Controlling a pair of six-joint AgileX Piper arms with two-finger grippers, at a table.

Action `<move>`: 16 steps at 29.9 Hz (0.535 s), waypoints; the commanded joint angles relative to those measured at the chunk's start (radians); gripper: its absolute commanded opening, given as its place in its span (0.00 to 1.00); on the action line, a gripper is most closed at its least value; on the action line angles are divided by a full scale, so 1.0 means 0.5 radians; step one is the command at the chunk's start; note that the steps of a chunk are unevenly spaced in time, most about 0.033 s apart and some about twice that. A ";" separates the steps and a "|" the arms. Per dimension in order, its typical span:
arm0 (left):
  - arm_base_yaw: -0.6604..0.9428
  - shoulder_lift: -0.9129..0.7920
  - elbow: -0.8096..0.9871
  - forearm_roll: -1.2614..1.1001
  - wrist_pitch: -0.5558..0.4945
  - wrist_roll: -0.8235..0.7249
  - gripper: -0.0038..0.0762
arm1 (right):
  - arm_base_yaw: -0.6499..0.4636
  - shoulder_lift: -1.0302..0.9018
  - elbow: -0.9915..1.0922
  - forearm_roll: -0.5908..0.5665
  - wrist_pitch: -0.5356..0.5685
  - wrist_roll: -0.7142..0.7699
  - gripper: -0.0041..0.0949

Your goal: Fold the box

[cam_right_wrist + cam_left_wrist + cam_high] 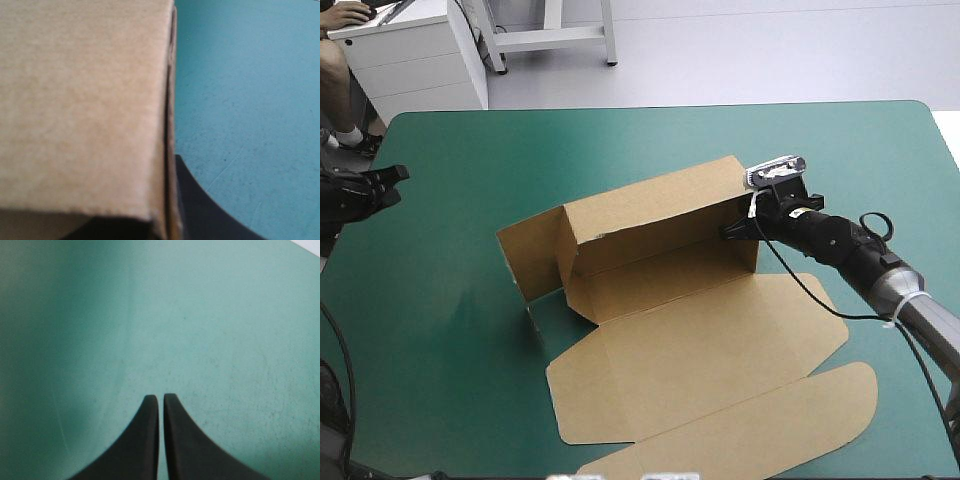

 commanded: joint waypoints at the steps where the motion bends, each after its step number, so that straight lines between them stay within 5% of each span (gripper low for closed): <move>1: 0.054 -0.082 0.160 -0.294 -0.180 -0.006 0.06 | 0.005 -0.026 -0.035 0.018 0.100 0.063 0.03; 6: 0.097 -0.082 0.327 -0.568 -0.236 0.080 0.06 | -0.077 -0.026 -0.197 0.018 0.235 0.350 0.03; 12: 0.097 -0.082 0.351 -0.495 -0.227 0.267 0.06 | -0.217 -0.026 -0.591 -0.084 0.849 0.684 0.03; 16: 0.097 -0.082 0.351 -0.495 -0.232 0.267 0.06 | -0.217 -0.026 -0.757 -0.330 1.055 1.087 0.03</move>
